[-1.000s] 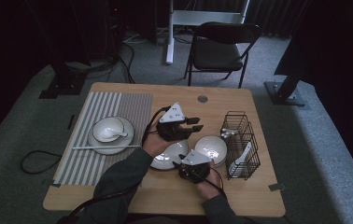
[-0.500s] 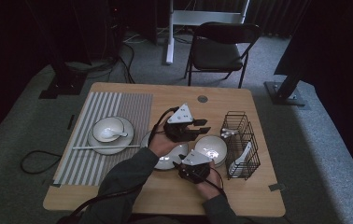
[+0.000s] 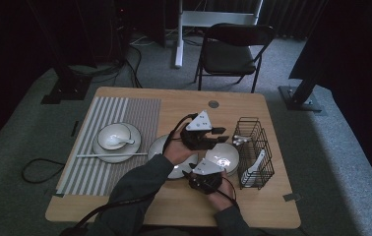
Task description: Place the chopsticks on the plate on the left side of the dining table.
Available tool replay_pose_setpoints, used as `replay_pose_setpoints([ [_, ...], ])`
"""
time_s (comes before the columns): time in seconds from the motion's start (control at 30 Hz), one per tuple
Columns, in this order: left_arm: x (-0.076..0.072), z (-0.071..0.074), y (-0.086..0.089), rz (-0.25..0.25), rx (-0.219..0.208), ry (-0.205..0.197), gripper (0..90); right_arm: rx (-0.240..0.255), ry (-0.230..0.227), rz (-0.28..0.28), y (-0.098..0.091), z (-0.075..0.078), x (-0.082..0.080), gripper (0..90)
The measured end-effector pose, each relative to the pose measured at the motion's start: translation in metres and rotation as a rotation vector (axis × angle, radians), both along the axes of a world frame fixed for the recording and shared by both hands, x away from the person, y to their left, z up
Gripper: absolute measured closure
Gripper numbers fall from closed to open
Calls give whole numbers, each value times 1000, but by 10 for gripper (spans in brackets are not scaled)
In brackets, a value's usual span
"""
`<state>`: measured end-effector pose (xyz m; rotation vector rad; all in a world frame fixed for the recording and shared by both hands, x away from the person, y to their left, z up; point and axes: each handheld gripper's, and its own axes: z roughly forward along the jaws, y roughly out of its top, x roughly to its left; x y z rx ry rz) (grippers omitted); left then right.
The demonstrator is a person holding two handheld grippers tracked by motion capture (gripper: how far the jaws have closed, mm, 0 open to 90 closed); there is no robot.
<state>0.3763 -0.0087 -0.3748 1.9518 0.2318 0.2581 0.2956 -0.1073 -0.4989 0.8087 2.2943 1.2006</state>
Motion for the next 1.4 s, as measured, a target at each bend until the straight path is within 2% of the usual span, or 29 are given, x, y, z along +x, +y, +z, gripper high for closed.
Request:
replay_pose_setpoints([
  [0.47,-2,4,-13,-30,1,-6,678,6,8,-5,-1,0,-2,608],
  [0.83,0,4,-18,-21,13,-16,679,0,-3,6,-1,0,-1,608],
  [1.23,10,2,-21,-9,19,-11,698,4,-2,2,-2,0,-2,606],
  [1.4,17,-2,-24,2,13,5,711,5,-2,1,-2,0,-2,605],
])
